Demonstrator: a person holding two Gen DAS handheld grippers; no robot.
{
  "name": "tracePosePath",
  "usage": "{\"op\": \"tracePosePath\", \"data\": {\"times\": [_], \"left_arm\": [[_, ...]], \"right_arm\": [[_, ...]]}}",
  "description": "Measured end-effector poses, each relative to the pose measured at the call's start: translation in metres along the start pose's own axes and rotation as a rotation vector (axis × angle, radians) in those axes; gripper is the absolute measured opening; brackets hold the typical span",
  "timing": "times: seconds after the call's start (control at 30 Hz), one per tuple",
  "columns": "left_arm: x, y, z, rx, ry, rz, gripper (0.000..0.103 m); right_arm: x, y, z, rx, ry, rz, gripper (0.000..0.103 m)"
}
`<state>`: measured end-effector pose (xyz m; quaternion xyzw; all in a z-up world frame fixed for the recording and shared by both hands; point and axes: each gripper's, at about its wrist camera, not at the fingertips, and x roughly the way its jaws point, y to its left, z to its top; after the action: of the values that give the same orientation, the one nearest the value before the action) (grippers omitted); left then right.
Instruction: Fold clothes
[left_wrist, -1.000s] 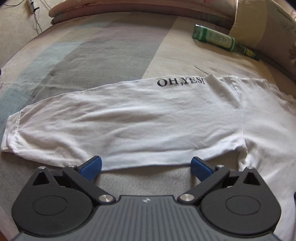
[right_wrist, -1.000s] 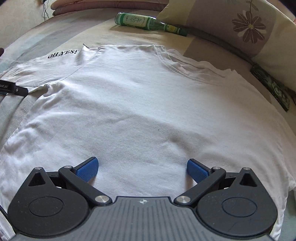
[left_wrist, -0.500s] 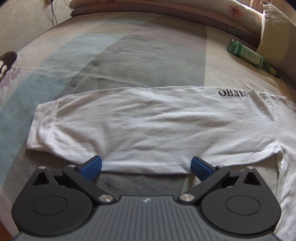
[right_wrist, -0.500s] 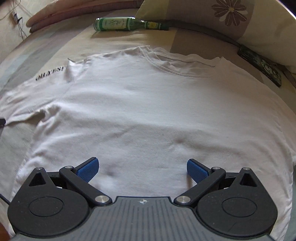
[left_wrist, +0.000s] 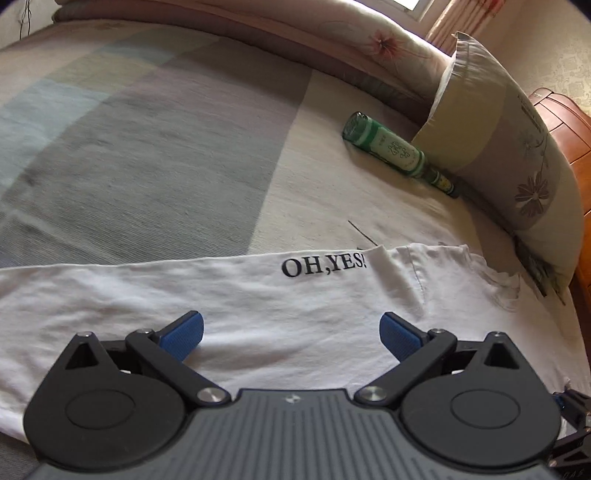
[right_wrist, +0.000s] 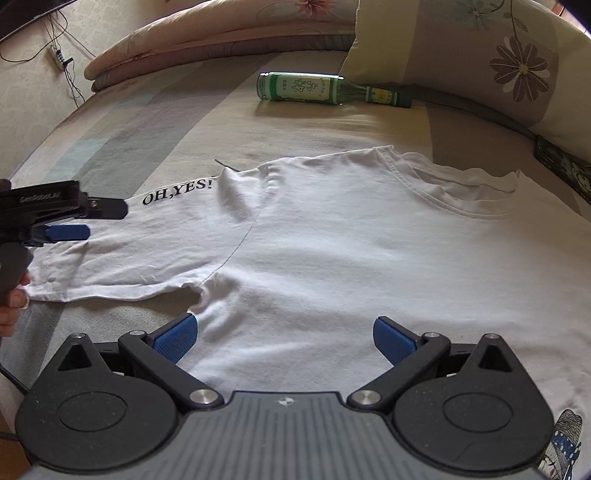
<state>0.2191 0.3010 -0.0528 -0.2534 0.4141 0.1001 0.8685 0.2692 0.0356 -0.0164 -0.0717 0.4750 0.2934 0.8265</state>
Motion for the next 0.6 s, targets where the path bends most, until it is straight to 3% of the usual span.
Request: {"op": "tracePosePath", "data": {"times": [0.2, 0.33, 0.43, 0.6], "left_arm": [[-0.009, 0.025, -0.006, -0.005, 0.001, 0.065, 0.101], [-0.024, 0.059, -0.008, 0.045, 0.017, 0.255, 0.101], [-0.036, 0.081, -0.004, -0.010, 0.026, 0.397, 0.100], [-0.047, 0.098, -0.007, -0.107, -0.007, 0.370, 0.101]], "right_arm": [[0.002, 0.000, -0.005, -0.010, 0.025, -0.012, 0.103], [0.006, -0.002, 0.001, -0.005, 0.025, -0.020, 0.103], [0.009, 0.000, 0.008, -0.018, 0.015, -0.018, 0.103], [0.018, 0.009, 0.020, -0.032, 0.007, -0.002, 0.103]]}}
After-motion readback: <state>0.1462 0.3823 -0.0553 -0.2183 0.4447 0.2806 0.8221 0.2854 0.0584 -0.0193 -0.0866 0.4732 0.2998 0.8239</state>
